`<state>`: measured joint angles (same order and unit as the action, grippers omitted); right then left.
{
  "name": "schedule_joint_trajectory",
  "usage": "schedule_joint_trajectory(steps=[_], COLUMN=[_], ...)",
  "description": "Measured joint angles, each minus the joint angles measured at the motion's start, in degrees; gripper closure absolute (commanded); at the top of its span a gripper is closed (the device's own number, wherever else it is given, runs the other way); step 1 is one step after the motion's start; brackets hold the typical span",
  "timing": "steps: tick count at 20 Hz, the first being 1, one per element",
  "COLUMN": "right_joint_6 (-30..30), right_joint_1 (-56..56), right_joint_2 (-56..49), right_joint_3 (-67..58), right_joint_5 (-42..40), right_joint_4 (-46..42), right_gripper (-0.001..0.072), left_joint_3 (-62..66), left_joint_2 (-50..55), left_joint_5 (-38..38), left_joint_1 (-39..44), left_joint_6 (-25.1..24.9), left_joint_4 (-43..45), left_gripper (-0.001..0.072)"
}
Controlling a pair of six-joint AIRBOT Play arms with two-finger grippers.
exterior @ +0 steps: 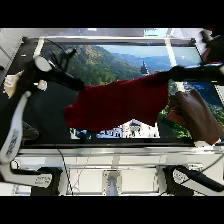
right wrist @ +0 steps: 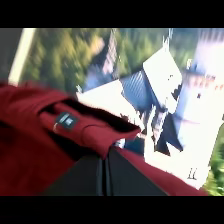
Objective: Fold the shirts.
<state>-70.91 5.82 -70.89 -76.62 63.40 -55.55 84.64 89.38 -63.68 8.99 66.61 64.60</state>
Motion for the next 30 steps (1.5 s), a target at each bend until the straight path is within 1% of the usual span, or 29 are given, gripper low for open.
schedule_joint_trajectory(steps=[1, 2, 3, 4, 5, 6, 7, 10, 12, 14, 16, 18, 20, 24, 26, 28, 30], right_joint_6=[0.0, 0.0, -0.3, -0.5, -0.8, -1.0, -1.1, -1.4, -2.0, -3.3, -4.1, -4.3, -3.7, -2.1, -1.6, -1.3, -0.6], right_joint_1=[-1.2, -2.3, -3.3, -4.0, -4.7, -5.1, -5.3, -4.3, -1.8, 1.6, 5.4, 8.5, 10.4, 11.0, 10.4, 9.8, 9.1], right_joint_2=[-2.4, -4.7, -7.0, -8.7, -10.1, -11.1, -11.7, -11.6, -10.1, -8.1, -6.4, -5.4, -4.9, -4.5, -4.4, -4.4, -4.4], right_joint_3=[1.1, 1.9, 2.5, 3.0, 3.3, 3.5, 3.6, 3.8, 3.9, 4.0, 4.0, 4.0, 4.1, 4.1, 4.2, 4.2, 4.2], right_joint_5=[-2.5, -5.1, -7.8, -10.4, -13.2, -16.0, -18.5, -23.0, -23.4, -21.2, -17.3, -12.7, -9.1, -5.6, -4.7, -4.3, -4.0], right_joint_4=[-0.5, -0.8, -1.3, -1.6, -1.8, -1.9, -2.1, -3.0, -4.7, -7.1, -9.0, -10.2, -10.7, -9.8, -9.2, -8.6, -7.4], right_gripper=[0.0686, 0.0685, 0.0684, 0.066, 0.0576, 0.039, 0.034, 0.034, 0.034, 0.034, 0.0339, 0.0332, 0.0331, 0.0327, 0.0324, 0.0323, 0.0324], left_joint_3=[-0.3, -0.5, -0.5, 0.0, 1.2, 2.8, 5.2, 14.4, 19.6, 22.2, 21.3, 14.7, 2.9, -26.9, -39.0, -47.5, -52.8], left_joint_2=[2.4, 4.1, 5.4, 6.2, 6.9, 7.3, 7.6, 6.8, 3.9, -0.5, -4.9, -10.6, -17.6, -32.7, -37.6, -40.2, -41.4], left_joint_5=[3.2, 6.2, 9.4, 11.8, 14.0, 15.2, 15.7, 13.0, 9.6, 5.6, 0.9, -2.9, -3.3, 2.1, 4.0, 5.5, 7.3], left_joint_1=[0.0, 0.0, 0.0, 0.0, 0.0, 0.0, 0.0, -0.3, -1.0, -3.1, -6.6, -11.6, -16.4, -21.5, -22.5, -23.0, -23.3], left_joint_6=[1.1, 2.3, 3.2, 4.1, 5.0, 5.4, 5.5, 5.7, 5.9, 7.4, 9.7, 11.4, 12.5, 14.3, 14.4, 14.5, 14.5], left_joint_4=[-0.2, -0.4, -0.7, -0.9, -1.0, -1.2, -1.2, 1.4, 6.3, 12.3, 16.2, 17.4, 14.6, 5.7, 1.2, -1.8, -3.6], left_gripper=[0.0685, 0.0638, 0.0349, 0.0014, 0.0006, 0.0006, 0.0006, 0.0007, 0.0006, 0.0007, 0.0007, 0.0007, 0.0007, 0.0007, 0.0006, 0.0006, 0.0006])
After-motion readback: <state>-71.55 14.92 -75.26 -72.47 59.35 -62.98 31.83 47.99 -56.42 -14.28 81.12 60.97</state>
